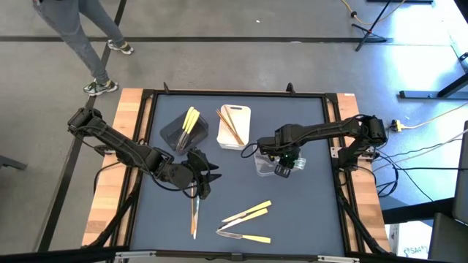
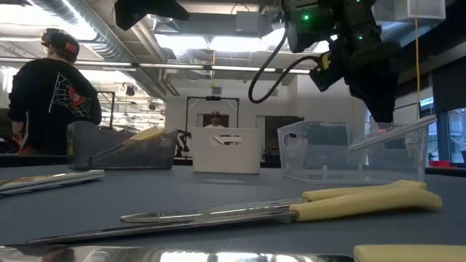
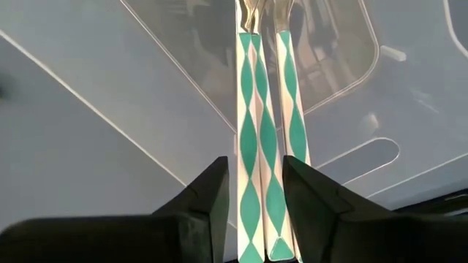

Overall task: Sort silverware by color (type)
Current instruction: Put the green knife into the transparent bin

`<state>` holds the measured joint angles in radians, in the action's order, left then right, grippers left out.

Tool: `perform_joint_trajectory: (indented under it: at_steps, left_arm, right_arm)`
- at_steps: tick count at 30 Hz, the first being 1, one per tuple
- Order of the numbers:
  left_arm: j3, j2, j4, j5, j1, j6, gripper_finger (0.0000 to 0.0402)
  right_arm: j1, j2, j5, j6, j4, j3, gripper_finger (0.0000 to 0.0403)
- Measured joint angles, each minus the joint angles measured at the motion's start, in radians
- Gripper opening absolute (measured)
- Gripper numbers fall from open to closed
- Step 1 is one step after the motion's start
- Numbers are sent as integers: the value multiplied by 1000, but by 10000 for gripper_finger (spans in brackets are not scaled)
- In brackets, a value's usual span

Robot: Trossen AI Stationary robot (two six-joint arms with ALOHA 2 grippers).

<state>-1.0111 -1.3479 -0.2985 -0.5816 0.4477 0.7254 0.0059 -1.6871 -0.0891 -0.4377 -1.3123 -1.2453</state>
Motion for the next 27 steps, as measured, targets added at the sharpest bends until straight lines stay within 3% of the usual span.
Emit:
perform_joint_trajectory:
  at_steps: [7, 16, 22, 27]
  left_arm:
    - [0, 0, 0, 14, 0, 6, 149]
    - [0, 0, 0, 19, 0, 9, 149]
    - [0, 1, -4, 21, -1, 49, 149]
    - [0, 1, -10, 83, 0, 116, 149]
  right_arm:
    - [0, 0, 3, 0, -89, -45, 117]
    - [0, 9, 135, 0, -183, -166, 117]
    - [1, 40, 199, -1, -172, -219, 117]
    - [2, 63, 229, -2, -94, -223, 117]
